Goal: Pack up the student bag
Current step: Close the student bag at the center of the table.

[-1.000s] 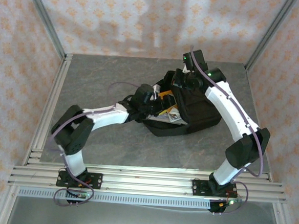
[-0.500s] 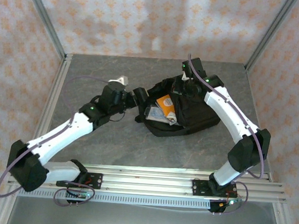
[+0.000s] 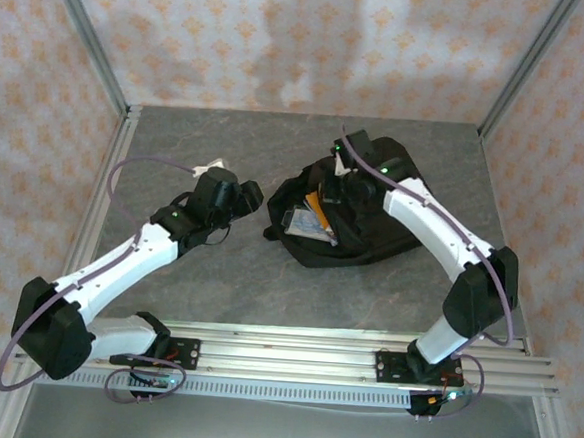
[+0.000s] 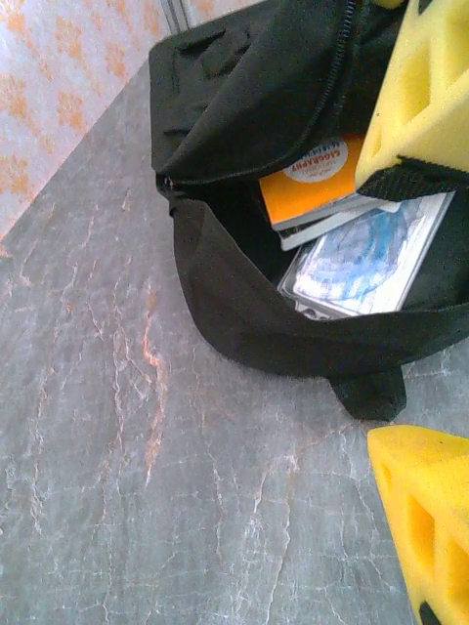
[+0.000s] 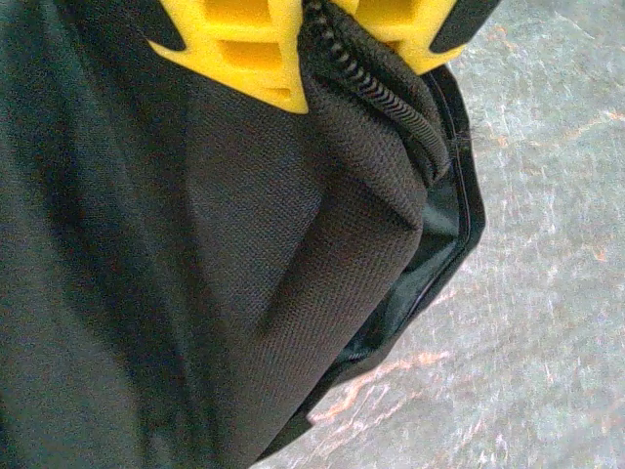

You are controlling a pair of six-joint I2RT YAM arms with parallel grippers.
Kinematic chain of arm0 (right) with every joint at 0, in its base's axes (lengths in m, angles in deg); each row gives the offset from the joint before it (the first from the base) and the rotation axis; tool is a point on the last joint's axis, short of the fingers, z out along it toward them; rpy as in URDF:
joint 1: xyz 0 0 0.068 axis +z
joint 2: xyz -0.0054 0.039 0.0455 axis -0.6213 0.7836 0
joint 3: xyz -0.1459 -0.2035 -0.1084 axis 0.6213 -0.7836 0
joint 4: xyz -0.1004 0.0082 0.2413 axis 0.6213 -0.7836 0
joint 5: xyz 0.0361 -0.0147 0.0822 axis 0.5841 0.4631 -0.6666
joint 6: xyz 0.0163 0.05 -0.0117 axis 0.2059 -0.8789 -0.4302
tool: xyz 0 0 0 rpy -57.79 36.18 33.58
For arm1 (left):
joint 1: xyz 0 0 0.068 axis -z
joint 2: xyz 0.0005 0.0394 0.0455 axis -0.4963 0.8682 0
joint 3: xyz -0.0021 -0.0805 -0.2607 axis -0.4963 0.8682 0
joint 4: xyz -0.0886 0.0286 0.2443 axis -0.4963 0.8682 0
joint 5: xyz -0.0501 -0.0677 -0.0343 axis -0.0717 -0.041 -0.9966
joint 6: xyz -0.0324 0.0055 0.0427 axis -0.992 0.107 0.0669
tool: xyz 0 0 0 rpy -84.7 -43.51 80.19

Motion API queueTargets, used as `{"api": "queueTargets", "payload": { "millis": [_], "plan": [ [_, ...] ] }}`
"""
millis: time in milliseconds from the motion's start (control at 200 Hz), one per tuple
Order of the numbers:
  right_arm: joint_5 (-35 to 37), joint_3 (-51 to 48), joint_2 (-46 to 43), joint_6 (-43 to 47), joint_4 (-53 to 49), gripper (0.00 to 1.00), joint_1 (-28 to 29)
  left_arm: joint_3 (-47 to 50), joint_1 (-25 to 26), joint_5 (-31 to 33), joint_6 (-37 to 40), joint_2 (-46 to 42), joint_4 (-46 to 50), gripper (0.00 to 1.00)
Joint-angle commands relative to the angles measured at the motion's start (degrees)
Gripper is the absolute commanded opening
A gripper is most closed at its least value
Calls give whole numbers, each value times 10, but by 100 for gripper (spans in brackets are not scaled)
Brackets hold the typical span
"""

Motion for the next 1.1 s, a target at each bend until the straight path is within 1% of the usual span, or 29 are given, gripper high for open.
{"api": "queueTargets", "payload": {
  "millis": [0,45,75,100,140,175,220,295,355,420,470,570,646,671,706,756,846,921,1021,1091],
  "plan": [
    [42,-43,18,21,-36,1,32,19,-1,26,5,20,-30,63],
    [41,-55,26,15,-29,7,40,20,-1,26,5,36,-46,64],
    [41,-62,32,12,-25,14,45,18,-1,26,6,50,-54,64],
    [41,-65,35,9,-23,23,48,14,-1,26,7,63,-57,64],
    [43,-68,38,6,-20,44,54,4,-1,23,9,85,-60,64],
    [51,-71,35,3,-16,55,58,-6,-2,20,13,106,-64,64],
    [70,-78,20,-4,-8,65,62,-21,-2,16,18,131,-66,65],
    [108,-102,-31,-24,20,75,62,-41,-1,9,30,167,-74,68],
    [164,-128,-77,-50,42,76,62,-58,-1,11,41,194,-76,71],
    [242,-159,-124,-98,51,74,61,-77,-1,13,56,222,-77,72],
    [283,-175,-148,-124,43,73,61,-90,-2,0,63,240,-85,73],
    [369,-192,-182,-180,-2,70,61,-109,-3,-32,58,273,-102,71],
    [398,-222,-218,-194,5,67,59,-118,-2,-53,52,290,-114,68],
    [390,-238,-234,-186,21,66,59,-122,-2,-56,51,295,-112,67],
    [363,-259,-250,-167,52,66,58,-126,-3,-59,51,299,-111,67],
    [283,-284,-278,-128,99,68,56,-126,-2,-60,52,301,-113,67],
    [127,-298,-295,-70,147,76,56,-118,-2,-58,53,294,-116,68],
    [46,-297,-300,-46,163,84,56,-113,-2,-55,55,285,-116,72],
    [-34,-299,-316,-24,188,89,56,-109,-3,-48,58,272,-105,78],
    [-40,-304,-334,-27,201,91,56,-108,-3,-40,64,264,-94,81]
  ]
}}
